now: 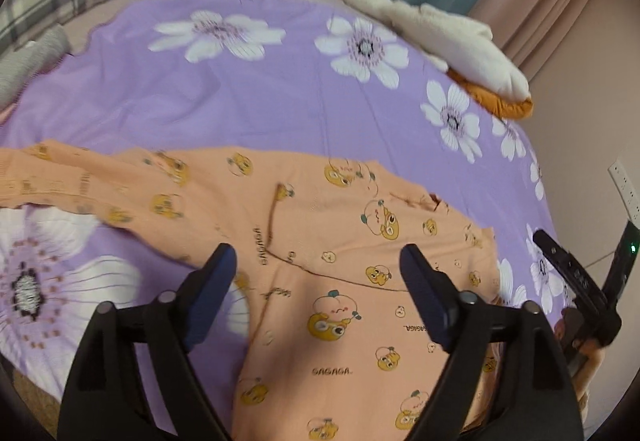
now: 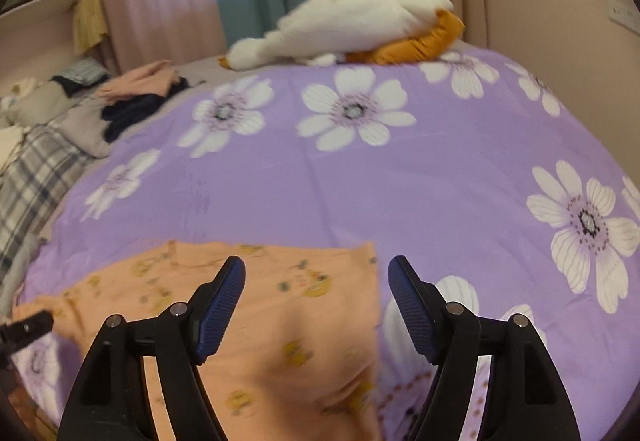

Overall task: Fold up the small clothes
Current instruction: 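Open both grippers and move the left gripper to the other sleeve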

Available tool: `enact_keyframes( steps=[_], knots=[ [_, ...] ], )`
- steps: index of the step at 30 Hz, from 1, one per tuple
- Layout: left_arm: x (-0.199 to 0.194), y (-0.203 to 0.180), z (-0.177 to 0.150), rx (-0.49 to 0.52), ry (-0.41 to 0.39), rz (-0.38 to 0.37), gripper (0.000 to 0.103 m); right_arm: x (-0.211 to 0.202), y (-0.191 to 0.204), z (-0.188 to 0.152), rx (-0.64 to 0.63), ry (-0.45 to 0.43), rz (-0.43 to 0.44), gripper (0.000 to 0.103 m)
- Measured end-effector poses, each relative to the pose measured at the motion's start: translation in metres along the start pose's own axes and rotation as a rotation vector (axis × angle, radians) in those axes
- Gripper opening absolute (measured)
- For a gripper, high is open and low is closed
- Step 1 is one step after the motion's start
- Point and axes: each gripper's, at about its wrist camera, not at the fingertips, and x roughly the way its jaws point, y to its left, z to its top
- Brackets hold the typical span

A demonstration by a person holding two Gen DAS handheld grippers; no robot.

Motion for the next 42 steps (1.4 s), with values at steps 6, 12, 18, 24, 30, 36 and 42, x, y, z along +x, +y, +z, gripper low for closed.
enact_keyframes(
  steps=[6,12,18,24,30,36,42],
  knots=[
    [-0.031,0.005,-0.006,-0.004,-0.055,0.004,0.090,-0.030,0.031,-0.008,-0.015,-0.034,0.070,0.079],
    [-0.048,0.013,-0.017,0.004,-0.093,0.005,0.101,-0.056,0.051,-0.021,0.005,-0.064,0.140,0.089],
    [-0.047,0.036,-0.025,-0.057,-0.078,0.033,0.101,-0.061,0.065,-0.036,-0.016,-0.048,0.165,0.090],
    [-0.048,0.073,-0.025,-0.150,-0.082,0.092,0.101,-0.059,0.076,-0.045,-0.039,-0.026,0.157,0.090],
    [-0.053,0.104,-0.028,-0.230,-0.077,0.104,0.101,-0.056,0.086,-0.050,-0.068,-0.008,0.140,0.090],
    [-0.061,0.128,-0.026,-0.304,-0.120,0.125,0.101,-0.051,0.093,-0.053,-0.080,0.010,0.149,0.090],
    [-0.064,0.171,-0.017,-0.403,-0.180,0.226,0.097,-0.043,0.096,-0.055,-0.083,0.035,0.139,0.090]
  ],
)
